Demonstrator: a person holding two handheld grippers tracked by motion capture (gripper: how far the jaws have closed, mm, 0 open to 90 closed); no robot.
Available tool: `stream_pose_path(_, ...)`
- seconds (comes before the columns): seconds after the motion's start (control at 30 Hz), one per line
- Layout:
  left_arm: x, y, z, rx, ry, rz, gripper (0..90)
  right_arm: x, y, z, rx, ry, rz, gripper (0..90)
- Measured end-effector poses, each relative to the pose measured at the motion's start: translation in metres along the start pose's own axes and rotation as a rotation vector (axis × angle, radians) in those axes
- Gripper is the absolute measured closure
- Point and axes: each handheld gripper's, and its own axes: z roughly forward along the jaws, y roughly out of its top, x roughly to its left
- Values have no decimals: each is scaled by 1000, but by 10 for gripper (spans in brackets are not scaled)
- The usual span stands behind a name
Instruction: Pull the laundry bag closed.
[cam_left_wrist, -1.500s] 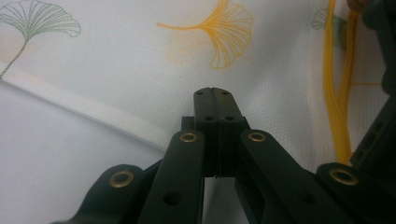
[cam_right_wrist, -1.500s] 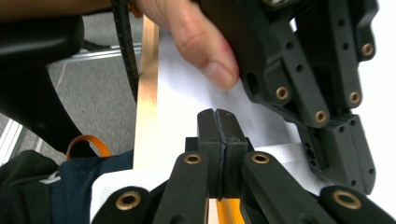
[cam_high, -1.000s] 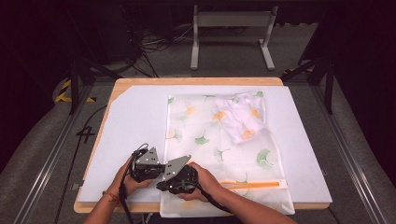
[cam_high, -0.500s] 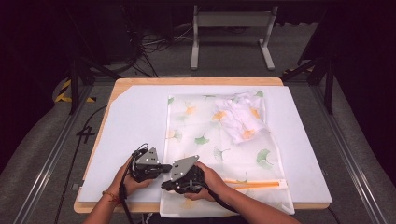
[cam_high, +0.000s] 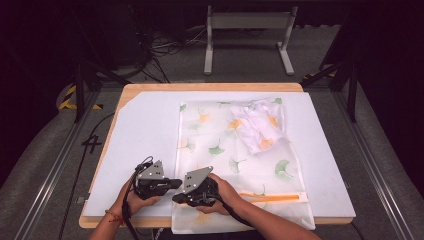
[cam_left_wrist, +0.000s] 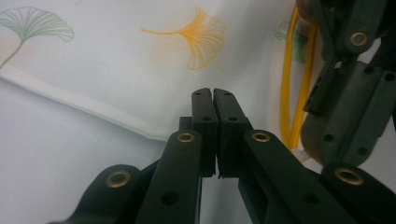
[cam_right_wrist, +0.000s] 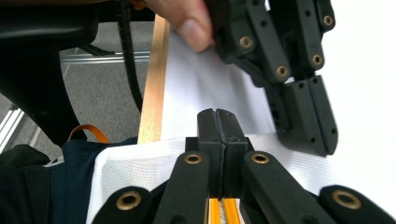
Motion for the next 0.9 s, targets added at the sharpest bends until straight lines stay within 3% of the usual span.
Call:
stream_pose_path(0.07, -4, -1, 6, 39, 10, 14, 870, 0, -1, -1, -4, 0, 11, 900)
stream_pose_path(0.17, -7, 0, 5, 59, 41, 58, 883, 0, -2, -1, -1, 7, 7, 900)
stream_pose_path(0.3, -6, -1, 4, 68, 58, 71, 898, -2, -5, -3, -5, 19, 10, 900)
stream_pose_path(0.8, -5, -1, 3, 72, 62, 64, 900, 1, -11, -10, -3, -14, 13, 900)
stream_pose_path(0.9, -4, -1, 3, 78, 62, 74, 900, 3, -10, -5, 22, -21, -3, 900)
